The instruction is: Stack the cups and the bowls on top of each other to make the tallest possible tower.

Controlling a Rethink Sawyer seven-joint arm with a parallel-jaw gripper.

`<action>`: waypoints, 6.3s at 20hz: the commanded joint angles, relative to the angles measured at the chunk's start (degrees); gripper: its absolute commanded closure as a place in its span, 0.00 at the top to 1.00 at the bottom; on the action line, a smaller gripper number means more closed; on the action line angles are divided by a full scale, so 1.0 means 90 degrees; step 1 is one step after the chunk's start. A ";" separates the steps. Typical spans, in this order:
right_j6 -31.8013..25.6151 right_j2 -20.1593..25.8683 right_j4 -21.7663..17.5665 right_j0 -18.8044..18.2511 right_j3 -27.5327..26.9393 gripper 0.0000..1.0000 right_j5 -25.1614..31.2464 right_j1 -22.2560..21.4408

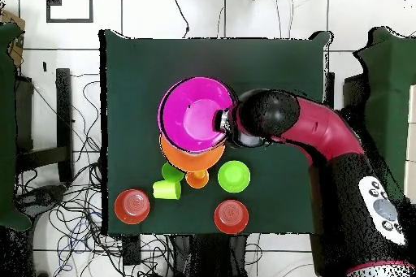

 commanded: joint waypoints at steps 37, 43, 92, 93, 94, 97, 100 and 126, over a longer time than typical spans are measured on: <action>-0.0440 0.0964 -0.1069 -0.0214 0.1162 0.00 -0.0776 -0.0671; -0.0259 0.0910 -0.1273 -0.0095 0.0895 0.00 -0.0766 -0.0684; 0.0278 0.0898 -0.1099 0.0064 0.0686 1.00 -0.1133 -0.0351; 0.0277 0.0899 -0.1100 0.0064 0.0688 1.00 -0.1141 -0.0351; 0.0285 0.0901 -0.1091 0.0066 0.0686 1.00 -0.1143 -0.0347; 0.0276 0.0915 -0.1085 0.0056 0.0695 1.00 -0.1168 -0.0343; 0.0195 0.0974 -0.1080 0.0014 0.0666 1.00 -0.1212 -0.0362; -0.0089 0.1098 -0.0809 0.0184 -0.0419 1.00 0.0522 -0.0441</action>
